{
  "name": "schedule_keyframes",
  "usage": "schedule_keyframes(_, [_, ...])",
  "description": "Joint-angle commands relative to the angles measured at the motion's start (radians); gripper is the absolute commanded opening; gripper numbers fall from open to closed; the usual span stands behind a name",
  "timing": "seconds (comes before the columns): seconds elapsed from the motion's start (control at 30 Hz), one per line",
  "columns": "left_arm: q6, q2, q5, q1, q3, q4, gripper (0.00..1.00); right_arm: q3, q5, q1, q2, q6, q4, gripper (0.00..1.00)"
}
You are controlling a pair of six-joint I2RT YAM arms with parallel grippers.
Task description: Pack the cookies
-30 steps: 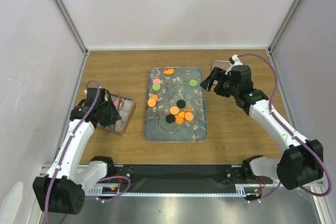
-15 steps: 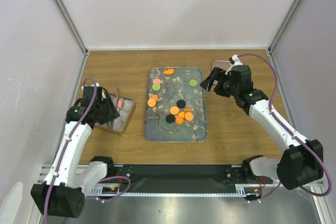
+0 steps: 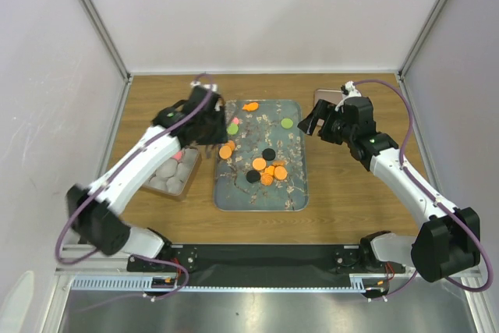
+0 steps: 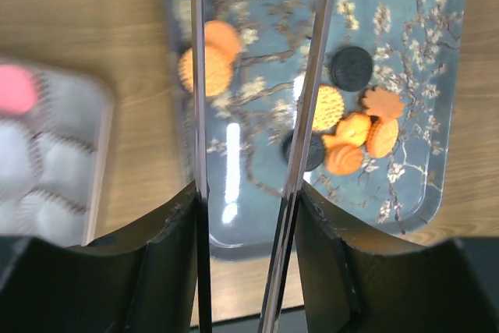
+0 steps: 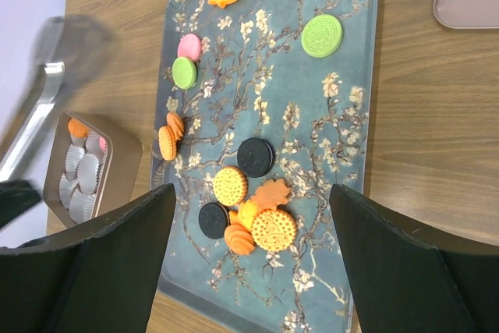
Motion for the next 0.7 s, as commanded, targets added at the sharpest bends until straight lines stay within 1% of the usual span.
schedule_keyframes(0.0, [0.039, 0.134, -0.012, -0.071, 0.148, 0.065, 0.52, 0.019, 0.025, 0.001, -0.016, -0.017, 0.02, 0.87])
schedule_keyframes(0.03, [0.046, 0.224, -0.009, -0.086, 0.179, 0.068, 0.52, 0.019, 0.027, 0.002, -0.017, -0.018, 0.019, 0.87])
schedule_keyframes(0.07, [0.05, 0.264, 0.002, -0.112, 0.246, 0.068, 0.52, 0.018, 0.03, 0.002, -0.015, -0.02, 0.017, 0.87])
schedule_keyframes(0.13, [0.06, 0.385, 0.01, -0.134, 0.309, 0.065, 0.52, 0.019, 0.039, 0.002, -0.02, -0.021, 0.017, 0.87])
schedule_keyframes(0.2, [0.069, 0.456, 0.01, -0.162, 0.39, 0.072, 0.52, 0.022, 0.053, 0.001, -0.022, -0.029, 0.007, 0.87])
schedule_keyframes(0.23, [0.07, 0.517, 0.013, -0.169, 0.415, 0.075, 0.52, 0.021, 0.057, 0.002, -0.028, -0.028, 0.008, 0.87])
schedule_keyframes(0.27, [0.073, 0.541, 0.016, -0.182, 0.458, 0.078, 0.52, 0.019, 0.062, 0.004, -0.032, -0.029, 0.01, 0.87])
schedule_keyframes(0.47, [0.098, 0.697, -0.002, -0.222, 0.565, 0.076, 0.52, 0.021, 0.064, 0.008, -0.034, -0.029, 0.007, 0.87])
schedule_keyframes(0.67, [0.101, 0.749, -0.022, -0.237, 0.596, 0.068, 0.52, 0.021, 0.067, 0.008, -0.026, -0.031, 0.011, 0.87])
